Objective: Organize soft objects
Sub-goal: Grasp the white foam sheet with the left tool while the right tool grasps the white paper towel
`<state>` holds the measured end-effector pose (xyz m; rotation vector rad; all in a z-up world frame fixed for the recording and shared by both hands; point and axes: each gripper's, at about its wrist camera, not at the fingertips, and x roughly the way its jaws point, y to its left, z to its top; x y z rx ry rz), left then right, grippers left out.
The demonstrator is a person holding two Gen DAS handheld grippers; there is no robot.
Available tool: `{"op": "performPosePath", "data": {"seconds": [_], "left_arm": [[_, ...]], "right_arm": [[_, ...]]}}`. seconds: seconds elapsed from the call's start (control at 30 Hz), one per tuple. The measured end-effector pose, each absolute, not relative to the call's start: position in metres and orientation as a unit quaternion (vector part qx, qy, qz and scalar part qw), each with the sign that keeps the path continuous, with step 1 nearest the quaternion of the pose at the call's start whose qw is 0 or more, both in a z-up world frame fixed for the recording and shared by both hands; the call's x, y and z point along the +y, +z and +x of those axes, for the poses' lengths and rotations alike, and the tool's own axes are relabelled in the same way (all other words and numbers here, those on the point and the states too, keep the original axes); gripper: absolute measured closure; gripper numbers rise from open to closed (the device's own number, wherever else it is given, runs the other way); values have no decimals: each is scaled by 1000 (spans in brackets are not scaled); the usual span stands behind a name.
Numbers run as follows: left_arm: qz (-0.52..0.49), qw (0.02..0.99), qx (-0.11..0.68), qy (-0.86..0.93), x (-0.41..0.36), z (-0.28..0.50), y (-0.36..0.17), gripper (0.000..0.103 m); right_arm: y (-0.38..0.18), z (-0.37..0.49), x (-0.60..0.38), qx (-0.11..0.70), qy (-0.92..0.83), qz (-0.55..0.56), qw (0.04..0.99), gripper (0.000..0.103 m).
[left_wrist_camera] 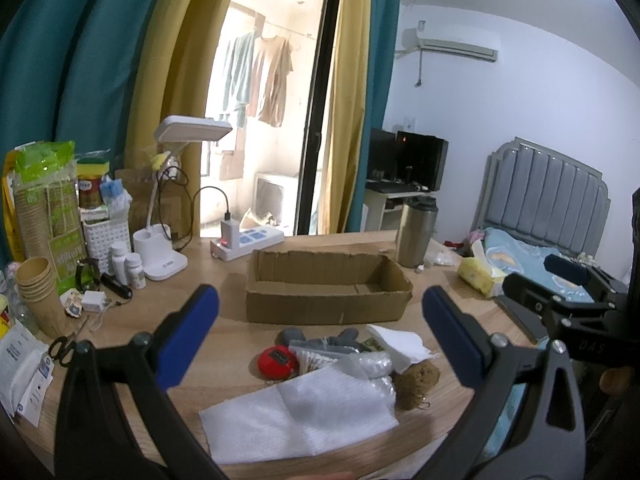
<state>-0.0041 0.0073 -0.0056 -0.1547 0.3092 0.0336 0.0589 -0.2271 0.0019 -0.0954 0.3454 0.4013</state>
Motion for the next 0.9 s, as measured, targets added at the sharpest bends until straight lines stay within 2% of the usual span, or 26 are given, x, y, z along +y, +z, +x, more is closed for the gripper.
{"op": "performPosePath", "data": {"seconds": [0.2,0.9], "left_arm": [[-77,980,181,19,6,11,-18,0],[-74,926,369,-18,-7,80,-117,1]], "right_arm": [[-6,70,-229,186,196,-46,962,0],[-68,131,-236,278,179,-34,943,0]]}}
